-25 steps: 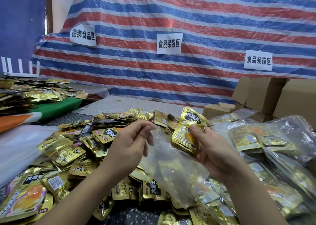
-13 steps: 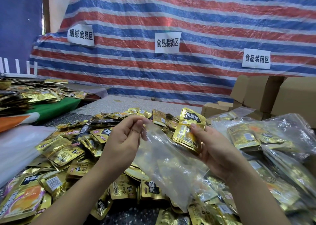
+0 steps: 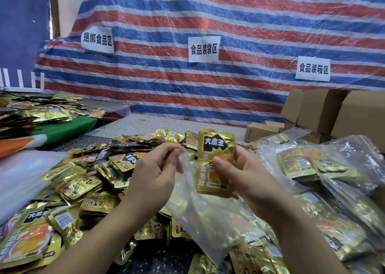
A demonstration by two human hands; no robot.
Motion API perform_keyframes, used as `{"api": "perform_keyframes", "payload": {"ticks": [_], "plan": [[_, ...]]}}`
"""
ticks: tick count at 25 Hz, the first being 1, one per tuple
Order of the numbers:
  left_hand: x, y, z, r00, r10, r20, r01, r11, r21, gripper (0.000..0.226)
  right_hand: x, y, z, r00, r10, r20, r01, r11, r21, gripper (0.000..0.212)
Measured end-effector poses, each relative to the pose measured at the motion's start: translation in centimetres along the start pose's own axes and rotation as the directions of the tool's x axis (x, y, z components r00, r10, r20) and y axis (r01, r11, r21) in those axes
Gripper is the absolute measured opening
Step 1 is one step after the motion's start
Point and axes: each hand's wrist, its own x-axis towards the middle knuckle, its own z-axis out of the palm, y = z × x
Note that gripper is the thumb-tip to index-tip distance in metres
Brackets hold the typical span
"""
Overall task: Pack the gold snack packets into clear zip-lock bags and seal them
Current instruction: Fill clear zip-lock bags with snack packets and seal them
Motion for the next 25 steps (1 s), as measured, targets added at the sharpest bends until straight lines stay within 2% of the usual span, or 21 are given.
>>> {"api": "perform_keyframes", "payload": {"ticks": [3, 6, 10, 14, 19, 22, 25], "plan": [[0.0, -0.1, 0.0, 0.999, -0.050, -0.001, 0.050, 0.999, 0.009, 0.021, -0.1, 0.2, 0.4, 0.999, -0.044, -0.008, 0.044, 0.998, -0.038, 0.036], [0.1, 0.1, -0.2, 0.995, -0.094, 0.013, 0.095, 0.994, -0.058, 0.024, 0.0, 0.4, 0.4, 0.995, -0.063, -0.071, 0.055, 0.993, -0.103, 0.024], [0.2, 0.5, -0.4, 0.995, -0.097, 0.028, 0.100, 0.990, -0.100, 0.022, 0.2, 0.8, 0.3, 0.989, -0.070, -0.127, 0.053, 0.990, -0.134, 0.019], [0.4, 0.7, -0.5, 0.984, -0.178, 0.019, 0.179, 0.979, -0.102, 0.017, 0.2, 0.9, 0.5, 0.994, -0.080, -0.072, 0.071, 0.990, -0.119, 0.021], [0.6, 1.0, -0.6, 0.939, -0.278, 0.200, 0.289, 0.957, -0.030, 0.035, 0.2, 0.7, 0.2, 0.992, -0.092, -0.092, 0.084, 0.993, -0.086, 0.024], [0.8, 1.0, -0.7, 0.915, -0.325, 0.237, 0.354, 0.931, -0.087, 0.034, 0.1, 0.9, 0.0, 0.997, -0.079, -0.008, 0.077, 0.989, -0.128, 0.028], [0.8, 1.1, -0.8, 0.917, -0.321, 0.237, 0.358, 0.924, -0.134, 0.035, -0.1, 1.2, 0.3, 0.994, -0.085, 0.071, 0.099, 0.969, -0.225, 0.027]]}}
